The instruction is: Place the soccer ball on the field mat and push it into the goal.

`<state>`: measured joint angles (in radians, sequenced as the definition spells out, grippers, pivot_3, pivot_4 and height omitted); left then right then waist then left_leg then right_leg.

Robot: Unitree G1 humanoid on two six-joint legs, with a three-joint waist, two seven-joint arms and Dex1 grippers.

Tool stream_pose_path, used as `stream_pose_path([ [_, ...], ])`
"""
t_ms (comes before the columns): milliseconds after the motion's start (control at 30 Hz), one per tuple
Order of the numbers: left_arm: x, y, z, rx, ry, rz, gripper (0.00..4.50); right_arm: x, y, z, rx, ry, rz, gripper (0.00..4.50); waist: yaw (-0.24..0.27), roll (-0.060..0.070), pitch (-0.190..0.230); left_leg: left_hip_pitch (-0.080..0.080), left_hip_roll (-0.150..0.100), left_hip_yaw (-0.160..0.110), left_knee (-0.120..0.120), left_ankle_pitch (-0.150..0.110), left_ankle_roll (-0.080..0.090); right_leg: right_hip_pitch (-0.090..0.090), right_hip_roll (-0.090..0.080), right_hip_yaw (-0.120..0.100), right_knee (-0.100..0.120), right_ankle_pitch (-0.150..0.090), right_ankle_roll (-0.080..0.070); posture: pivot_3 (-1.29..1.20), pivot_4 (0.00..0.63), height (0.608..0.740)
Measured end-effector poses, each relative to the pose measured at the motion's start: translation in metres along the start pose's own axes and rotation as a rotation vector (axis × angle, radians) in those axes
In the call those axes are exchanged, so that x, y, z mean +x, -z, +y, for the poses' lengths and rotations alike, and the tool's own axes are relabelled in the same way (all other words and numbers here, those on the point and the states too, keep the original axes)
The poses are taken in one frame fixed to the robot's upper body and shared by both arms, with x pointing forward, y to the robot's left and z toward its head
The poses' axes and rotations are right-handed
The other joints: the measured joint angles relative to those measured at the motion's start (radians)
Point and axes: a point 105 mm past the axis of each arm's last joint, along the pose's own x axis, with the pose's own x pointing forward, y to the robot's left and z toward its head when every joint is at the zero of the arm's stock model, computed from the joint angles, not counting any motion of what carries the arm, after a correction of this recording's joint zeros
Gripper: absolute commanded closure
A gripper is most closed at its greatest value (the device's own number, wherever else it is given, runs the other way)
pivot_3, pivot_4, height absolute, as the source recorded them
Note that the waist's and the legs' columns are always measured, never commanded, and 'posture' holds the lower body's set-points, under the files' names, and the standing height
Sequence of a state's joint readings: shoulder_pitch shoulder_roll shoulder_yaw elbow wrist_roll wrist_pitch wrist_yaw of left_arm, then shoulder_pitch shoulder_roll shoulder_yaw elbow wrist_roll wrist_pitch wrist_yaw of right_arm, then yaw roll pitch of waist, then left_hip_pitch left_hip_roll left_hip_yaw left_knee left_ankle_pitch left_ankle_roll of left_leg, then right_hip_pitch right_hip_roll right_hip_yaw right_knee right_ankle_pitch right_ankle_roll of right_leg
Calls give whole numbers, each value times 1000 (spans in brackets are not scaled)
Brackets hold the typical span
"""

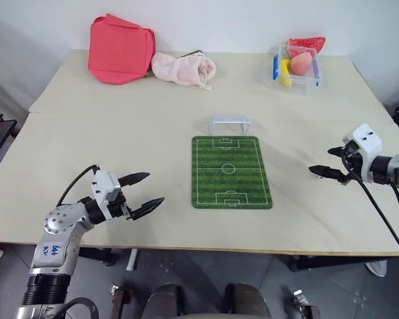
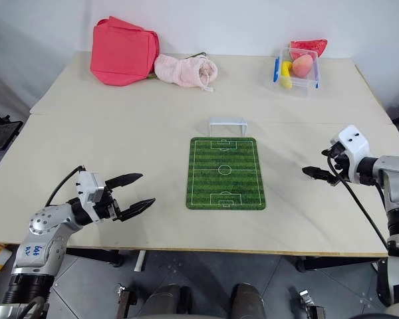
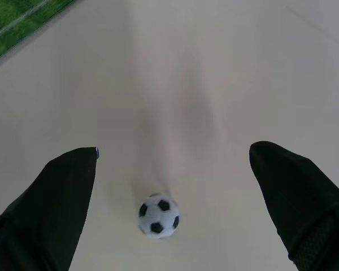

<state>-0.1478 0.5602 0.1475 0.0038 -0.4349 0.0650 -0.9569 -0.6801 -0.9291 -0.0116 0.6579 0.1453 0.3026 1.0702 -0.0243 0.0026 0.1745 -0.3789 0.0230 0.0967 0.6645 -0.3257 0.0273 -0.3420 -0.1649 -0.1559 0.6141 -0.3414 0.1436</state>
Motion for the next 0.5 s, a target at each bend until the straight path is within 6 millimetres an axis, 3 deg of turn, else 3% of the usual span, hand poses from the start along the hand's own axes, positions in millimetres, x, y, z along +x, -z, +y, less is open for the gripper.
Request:
stream_pose_path([
  [267,0,0,-1,3,3,0,37,2,28,-2,23,-11,69,0,-2,0,0,0,0,0,0,0,0,0,0,0,-1,0,0,0,150,740],
  [367,0,-1,0,5,4,0,0,6,28,-1,34,-17,53,629,-3,0,0,0,0,0,1,0,0,1,0,0,-1,0,0,0,150,740],
  [500,1,-2,1,10,2,-2,0,9,28,0,41,-30,39,1896,-3,0,0,0,0,0,2,0,0,1,0,0,-1,0,1,0,150,740],
])
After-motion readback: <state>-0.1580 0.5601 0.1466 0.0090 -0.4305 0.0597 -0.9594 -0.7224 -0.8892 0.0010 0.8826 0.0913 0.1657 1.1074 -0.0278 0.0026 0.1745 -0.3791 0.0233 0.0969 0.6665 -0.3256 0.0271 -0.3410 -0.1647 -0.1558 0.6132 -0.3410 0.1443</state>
